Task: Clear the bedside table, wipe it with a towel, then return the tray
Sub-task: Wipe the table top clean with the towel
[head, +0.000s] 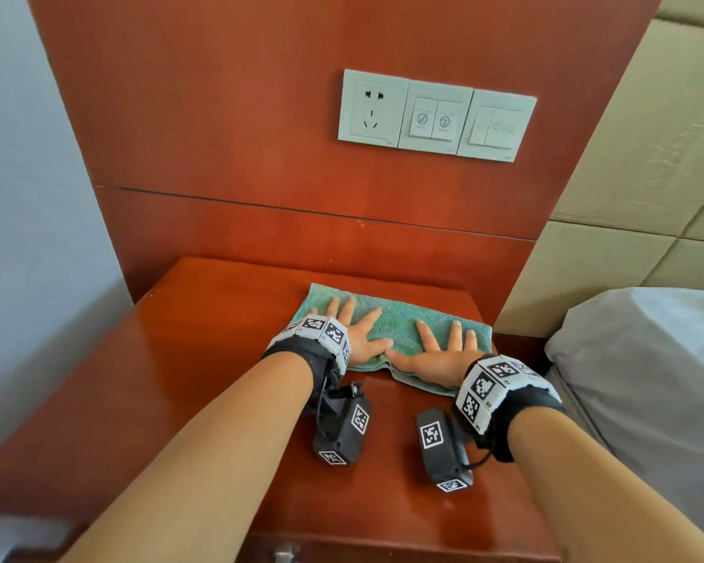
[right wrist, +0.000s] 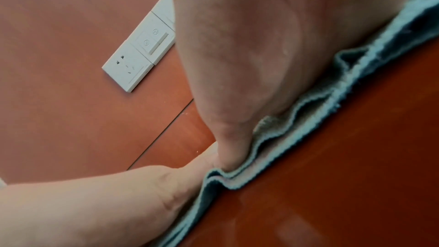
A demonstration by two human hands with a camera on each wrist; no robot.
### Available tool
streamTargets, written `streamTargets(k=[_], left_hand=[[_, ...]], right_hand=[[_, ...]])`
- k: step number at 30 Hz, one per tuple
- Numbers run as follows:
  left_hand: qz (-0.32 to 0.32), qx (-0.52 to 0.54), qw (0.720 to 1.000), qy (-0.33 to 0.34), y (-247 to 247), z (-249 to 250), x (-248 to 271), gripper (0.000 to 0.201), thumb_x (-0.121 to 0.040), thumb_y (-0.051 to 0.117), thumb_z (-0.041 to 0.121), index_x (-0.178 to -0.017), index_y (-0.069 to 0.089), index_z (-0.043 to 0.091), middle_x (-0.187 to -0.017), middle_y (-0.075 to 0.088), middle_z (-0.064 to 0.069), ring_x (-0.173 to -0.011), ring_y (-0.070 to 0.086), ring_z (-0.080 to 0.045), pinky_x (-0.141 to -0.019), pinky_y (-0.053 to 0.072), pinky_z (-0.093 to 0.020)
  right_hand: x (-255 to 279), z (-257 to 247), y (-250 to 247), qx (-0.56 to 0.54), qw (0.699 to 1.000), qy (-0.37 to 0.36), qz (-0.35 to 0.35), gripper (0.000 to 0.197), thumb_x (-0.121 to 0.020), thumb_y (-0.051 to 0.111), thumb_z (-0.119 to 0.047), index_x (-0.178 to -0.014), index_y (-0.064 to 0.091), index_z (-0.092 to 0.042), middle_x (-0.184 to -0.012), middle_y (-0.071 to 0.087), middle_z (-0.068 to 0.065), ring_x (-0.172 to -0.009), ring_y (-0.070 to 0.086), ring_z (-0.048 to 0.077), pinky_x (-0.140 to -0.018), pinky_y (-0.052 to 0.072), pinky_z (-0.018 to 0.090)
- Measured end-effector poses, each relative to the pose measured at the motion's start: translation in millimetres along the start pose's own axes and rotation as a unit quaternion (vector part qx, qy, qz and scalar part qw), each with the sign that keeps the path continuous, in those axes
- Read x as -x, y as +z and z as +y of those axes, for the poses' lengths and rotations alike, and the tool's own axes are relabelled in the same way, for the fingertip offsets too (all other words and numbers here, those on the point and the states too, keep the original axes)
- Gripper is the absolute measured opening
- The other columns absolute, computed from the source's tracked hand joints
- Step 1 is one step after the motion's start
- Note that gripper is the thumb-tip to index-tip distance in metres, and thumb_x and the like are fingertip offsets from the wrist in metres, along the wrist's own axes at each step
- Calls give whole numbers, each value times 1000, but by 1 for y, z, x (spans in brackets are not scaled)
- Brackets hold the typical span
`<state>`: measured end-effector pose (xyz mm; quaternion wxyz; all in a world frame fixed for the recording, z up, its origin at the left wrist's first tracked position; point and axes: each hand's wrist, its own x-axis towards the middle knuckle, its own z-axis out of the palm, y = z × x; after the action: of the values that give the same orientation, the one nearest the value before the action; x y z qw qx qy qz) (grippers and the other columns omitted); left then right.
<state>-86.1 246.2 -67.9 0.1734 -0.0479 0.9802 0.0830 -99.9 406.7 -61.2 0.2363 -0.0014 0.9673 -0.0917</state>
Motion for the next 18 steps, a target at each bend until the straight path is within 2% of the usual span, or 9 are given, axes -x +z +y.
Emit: streamTargets(k=[3,4,7,8,11,12,15,18], left_hand=[[-15,11,1000,10,2,-19,14,68,-91,23,69,-149,-6,48,-160,-21,3,-148,-22,-24,-119,-8,-52],[-18,13,1000,7,2,-30,19,68,-91,23,70,-149,-6,49,-160,-21,4,-148,-22,-23,-119,-8,-52],[-18,22,999,-20,2,-72,38,68,-90,23,71,-148,-7,50,-160,-21,5,-148,-21,-23,-119,-7,-53],[-16,25,999,-32,2,-89,47,69,-90,23,71,-148,-7,50,-160,-21,6,-148,-21,-22,-119,-7,-52],[-5,35,997,-75,5,-142,79,69,-90,23,71,-148,-7,49,-160,-21,5,-148,-20,-22,-119,-7,-51],[-1,36,995,-91,8,-158,90,69,-91,22,70,-149,-8,49,-160,-21,4,-148,-19,-22,-119,-7,-51],[9,39,990,-137,15,-191,123,69,-91,22,70,-149,-7,47,-161,-19,3,-149,-17,-22,-119,-5,-50],[18,40,986,-161,22,-200,140,72,-89,23,72,-149,-7,46,-161,-18,1,-149,-16,-23,-119,-4,-51]], right_hand=[[14,-20,3,-73,997,6,-33,105,-59,40,-91,-150,29,-38,-163,-5,14,-148,-14,36,-117,-5,58],[17,-28,6,-83,996,-1,-33,107,-59,41,-89,-150,28,-36,-162,-6,16,-148,-12,39,-118,-4,58],[28,-63,19,-23,998,-60,-6,97,-80,44,-76,-155,0,-32,-160,-18,16,-146,-12,43,-118,0,56],[33,-79,26,-22,997,-75,-6,98,-80,44,-75,-155,-1,-32,-160,-19,15,-146,-12,43,-118,0,57],[49,-134,52,-20,995,-85,-44,100,-68,40,-85,-153,21,-36,-162,-9,17,-148,-14,38,-114,-5,64],[55,-152,60,-16,994,-94,-54,100,-67,39,-86,-152,23,-37,-162,-7,17,-148,-14,37,-113,-5,65],[72,-185,81,-4,989,-139,-56,98,-69,39,-86,-153,20,-38,-162,-9,16,-147,-16,37,-112,-6,66],[81,-185,91,7,985,-165,-55,99,-65,38,-90,-151,21,-43,-163,-8,11,-148,-16,33,-111,-10,66]])
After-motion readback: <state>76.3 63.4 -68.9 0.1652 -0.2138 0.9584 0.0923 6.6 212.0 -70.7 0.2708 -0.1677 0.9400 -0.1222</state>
